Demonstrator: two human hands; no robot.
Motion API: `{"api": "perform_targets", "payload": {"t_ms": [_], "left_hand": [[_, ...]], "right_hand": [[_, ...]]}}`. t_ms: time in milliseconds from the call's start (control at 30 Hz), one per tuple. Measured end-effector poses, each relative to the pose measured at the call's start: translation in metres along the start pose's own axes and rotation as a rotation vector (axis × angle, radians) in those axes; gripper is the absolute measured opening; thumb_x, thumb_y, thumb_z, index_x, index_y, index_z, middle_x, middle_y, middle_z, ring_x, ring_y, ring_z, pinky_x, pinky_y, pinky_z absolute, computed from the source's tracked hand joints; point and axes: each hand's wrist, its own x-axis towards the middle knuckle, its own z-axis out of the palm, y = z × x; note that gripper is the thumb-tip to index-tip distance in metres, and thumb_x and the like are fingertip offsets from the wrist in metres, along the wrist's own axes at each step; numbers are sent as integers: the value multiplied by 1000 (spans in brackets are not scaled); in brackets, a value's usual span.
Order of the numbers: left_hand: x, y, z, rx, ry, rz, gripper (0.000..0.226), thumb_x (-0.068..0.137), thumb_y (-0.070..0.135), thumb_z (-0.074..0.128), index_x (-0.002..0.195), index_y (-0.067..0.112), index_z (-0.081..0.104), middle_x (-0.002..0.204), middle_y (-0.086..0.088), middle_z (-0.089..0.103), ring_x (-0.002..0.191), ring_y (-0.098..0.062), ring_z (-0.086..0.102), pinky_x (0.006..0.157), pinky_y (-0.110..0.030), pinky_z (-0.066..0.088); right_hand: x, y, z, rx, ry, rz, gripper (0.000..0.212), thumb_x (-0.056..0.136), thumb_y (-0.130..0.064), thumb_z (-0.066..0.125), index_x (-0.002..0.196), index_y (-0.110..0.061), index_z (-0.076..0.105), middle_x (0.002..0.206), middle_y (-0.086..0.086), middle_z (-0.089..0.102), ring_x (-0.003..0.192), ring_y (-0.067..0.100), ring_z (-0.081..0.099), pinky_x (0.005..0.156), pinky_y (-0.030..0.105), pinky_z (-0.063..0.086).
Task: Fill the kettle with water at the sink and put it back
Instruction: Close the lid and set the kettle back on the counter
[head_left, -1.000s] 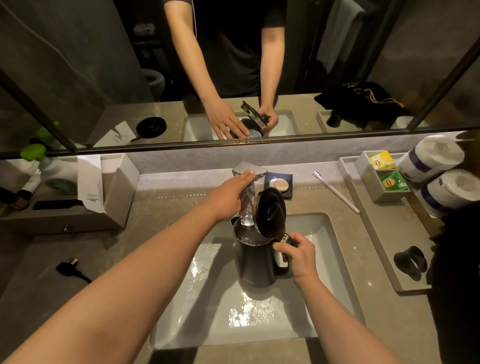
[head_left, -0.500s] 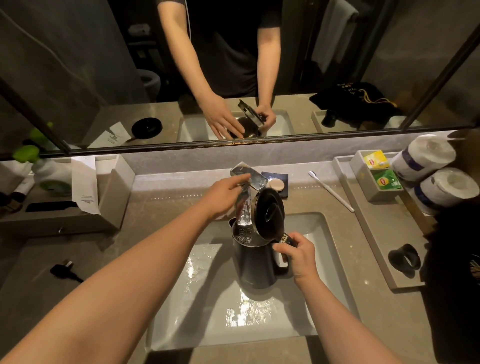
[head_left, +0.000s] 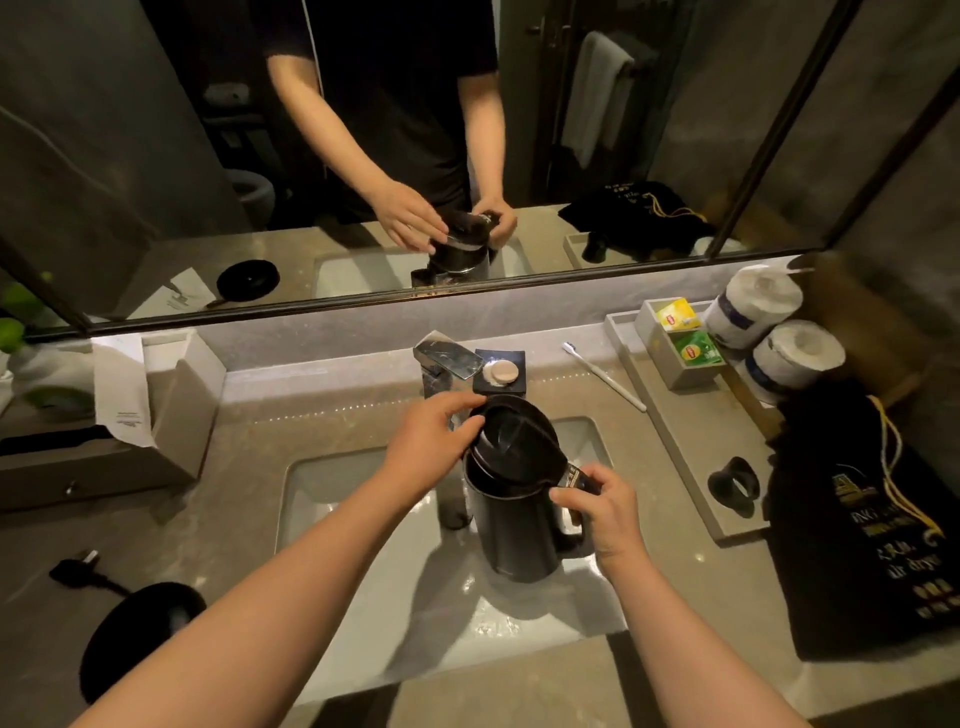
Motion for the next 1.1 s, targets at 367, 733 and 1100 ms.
{"api": "perform_targets", "payload": {"t_ms": [367,733,1100], "left_hand": [[-28,18,6,-6,-13,-16,37,95,25,62,131,25,63,151,1,45,138,-16,41,109,-28,29],[-56,32,-9,-269,66,-107,51,93,28,64,142,23,51,138,-3,56,129,-18,50,103,-29,39],[-110,7,-58,-703,291,-306,21,97,30,57,98,39,75,102,17,75,104,-8,65,91,-35,50]], "right_hand": [[-23,-52,-24,97,31,-115,33,48,-26,80,66,-8,60,53,2,52,50,18,48,47,29,43],[-38,-75,-12,121,0,-176,31,51,-26,80,67,-7,61,53,3,52,51,18,47,46,28,44],[-56,-103,48,-3,-294,-282,30,64,-25,82,85,-9,68,66,-2,64,58,14,57,55,26,50]]}}
